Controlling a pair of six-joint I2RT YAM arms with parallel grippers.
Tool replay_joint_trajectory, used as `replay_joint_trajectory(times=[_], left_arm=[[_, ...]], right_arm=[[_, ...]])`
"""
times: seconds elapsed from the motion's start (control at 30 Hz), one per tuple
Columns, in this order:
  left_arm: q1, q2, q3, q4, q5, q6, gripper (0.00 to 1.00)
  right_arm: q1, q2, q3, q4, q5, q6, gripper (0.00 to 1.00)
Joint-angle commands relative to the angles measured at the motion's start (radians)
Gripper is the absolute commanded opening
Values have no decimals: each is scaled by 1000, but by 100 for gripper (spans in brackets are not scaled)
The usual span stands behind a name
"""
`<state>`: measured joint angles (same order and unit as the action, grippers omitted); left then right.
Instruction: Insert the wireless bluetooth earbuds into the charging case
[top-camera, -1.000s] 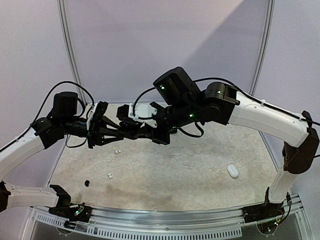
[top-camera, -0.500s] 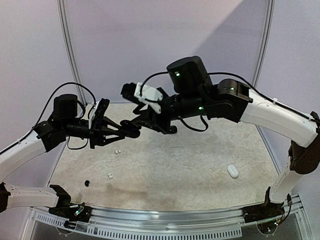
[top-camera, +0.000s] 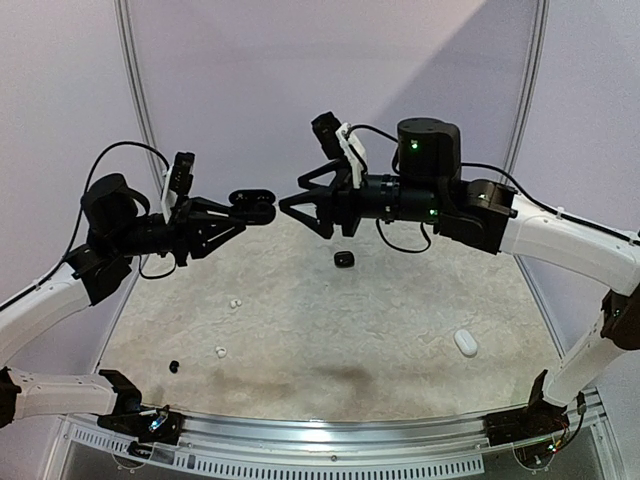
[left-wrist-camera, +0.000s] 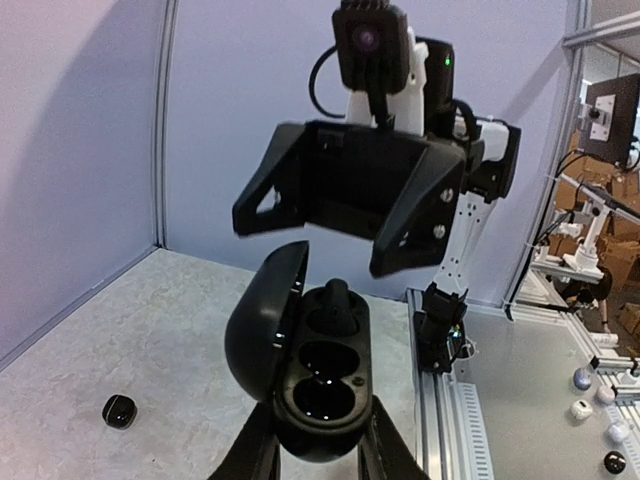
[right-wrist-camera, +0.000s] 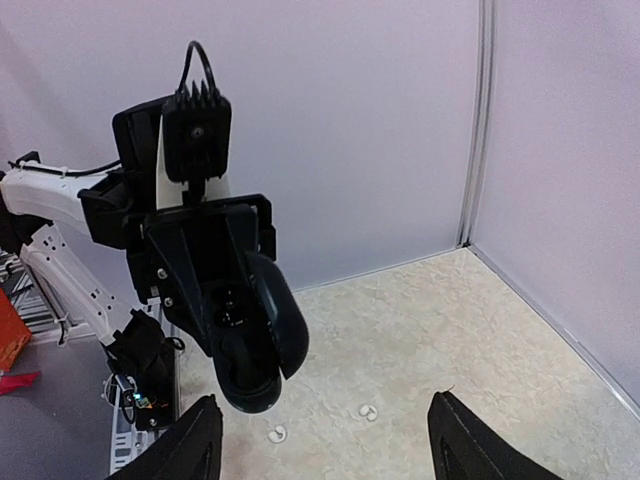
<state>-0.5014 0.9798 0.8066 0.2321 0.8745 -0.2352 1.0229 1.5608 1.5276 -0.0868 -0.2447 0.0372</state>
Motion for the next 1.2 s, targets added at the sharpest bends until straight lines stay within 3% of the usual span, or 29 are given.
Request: replay_joint_trajectory(times=[0.0, 0.57, 0.87, 1.07, 1.17], left_arm=[[8, -9, 11, 134, -27, -119, 0], [-4, -8, 6, 205, -42, -152, 0], [-5, -4, 8, 199, -35, -142, 0], [-6, -4, 11, 196, -32, -137, 0], [-6, -3, 12, 198, -33, -135, 0]], right_arm=[[5, 43, -25, 175, -108, 109, 67], [6, 145, 30, 291, -234, 182, 32], [5, 151, 49, 303, -246, 166, 35], [5, 165, 76, 275, -275, 155, 23], [5, 171, 87, 250, -278, 146, 24]])
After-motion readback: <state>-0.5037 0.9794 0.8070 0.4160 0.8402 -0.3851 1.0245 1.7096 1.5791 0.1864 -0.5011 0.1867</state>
